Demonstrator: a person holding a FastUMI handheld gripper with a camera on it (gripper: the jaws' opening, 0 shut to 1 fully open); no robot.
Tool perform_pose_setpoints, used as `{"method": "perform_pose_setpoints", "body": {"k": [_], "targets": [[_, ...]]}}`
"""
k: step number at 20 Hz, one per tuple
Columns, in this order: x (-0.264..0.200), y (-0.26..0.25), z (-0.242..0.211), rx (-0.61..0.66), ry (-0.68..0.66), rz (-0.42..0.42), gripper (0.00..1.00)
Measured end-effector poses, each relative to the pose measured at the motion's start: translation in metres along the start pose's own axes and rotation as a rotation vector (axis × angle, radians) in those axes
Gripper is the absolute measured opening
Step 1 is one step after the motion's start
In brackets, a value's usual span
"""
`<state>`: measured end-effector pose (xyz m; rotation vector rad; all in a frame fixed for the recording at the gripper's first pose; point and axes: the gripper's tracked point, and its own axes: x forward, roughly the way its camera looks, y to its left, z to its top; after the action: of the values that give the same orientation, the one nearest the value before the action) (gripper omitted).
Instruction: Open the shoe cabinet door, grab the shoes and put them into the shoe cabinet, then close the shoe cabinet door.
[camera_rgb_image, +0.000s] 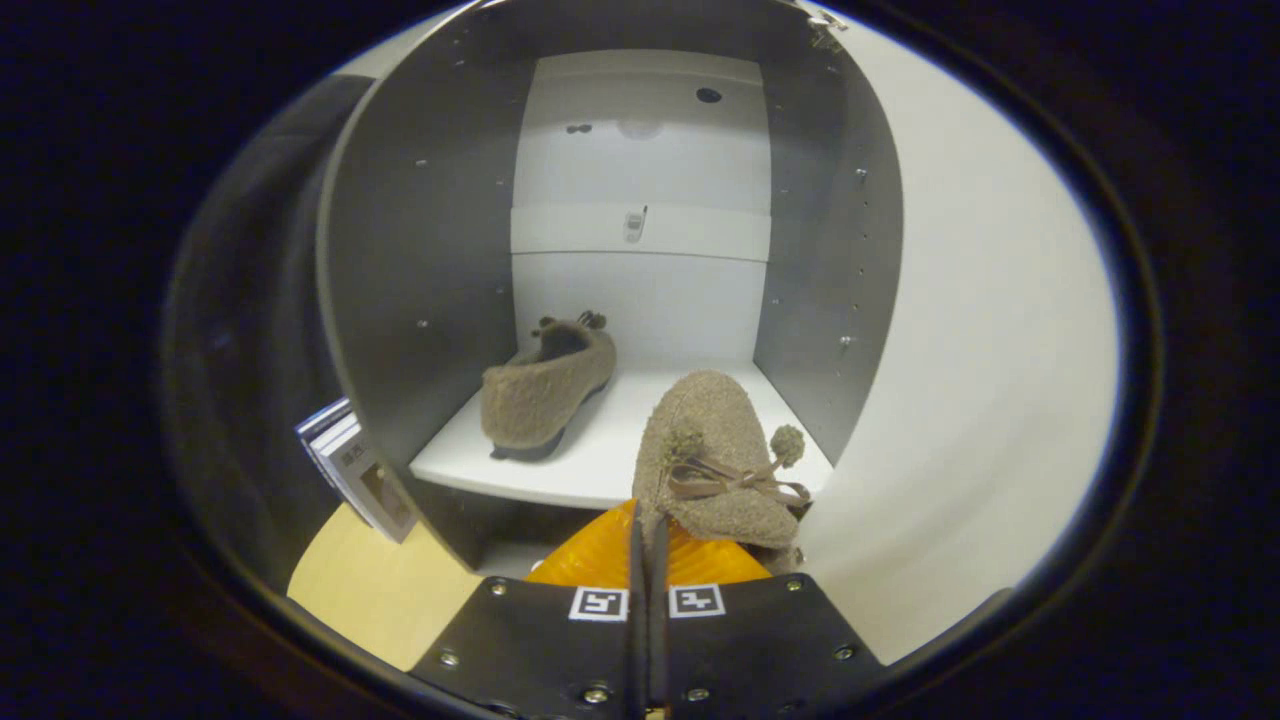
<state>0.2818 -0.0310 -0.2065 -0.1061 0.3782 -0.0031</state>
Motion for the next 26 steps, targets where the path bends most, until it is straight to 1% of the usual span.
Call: {"method": "perform_pose_setpoints", "body": {"k": [2, 4, 5, 7, 9, 11, 13, 15, 16, 20, 21, 23, 24, 26], "targets": [[0.028, -0.001, 0.012, 0.000, -0.008, -0.016, 0.01], [0.050, 0.002, 0.013, -0.010, 0.002, -0.019, 0.01], [0.056, 0.006, 0.020, -0.010, -0.006, -0.008, 0.01], [0.066, 0.008, 0.029, -0.017, -0.022, -0.014, 0.01], [0.081, 0.011, 0.029, -0.020, 0.006, -0.002, 0.01], [0.085, 0.005, 0.037, -0.034, -0.010, -0.025, 0.01], [0.098, 0.004, 0.044, -0.009, -0.016, -0.018, 0.01], [0.109, -0.002, 0.048, 0.012, 0.000, -0.031, 0.04], [0.113, -0.005, 0.050, 0.020, 0.011, -0.035, 0.07], [0.133, -0.012, 0.057, 0.055, 0.049, -0.020, 0.11], [0.138, -0.011, 0.058, 0.056, 0.045, -0.020, 0.13], [0.146, -0.013, 0.063, 0.059, 0.035, -0.022, 0.28], [0.148, -0.011, 0.066, 0.066, 0.027, -0.015, 0.29], [0.151, -0.010, 0.069, 0.067, 0.030, -0.012, 0.43]]}}
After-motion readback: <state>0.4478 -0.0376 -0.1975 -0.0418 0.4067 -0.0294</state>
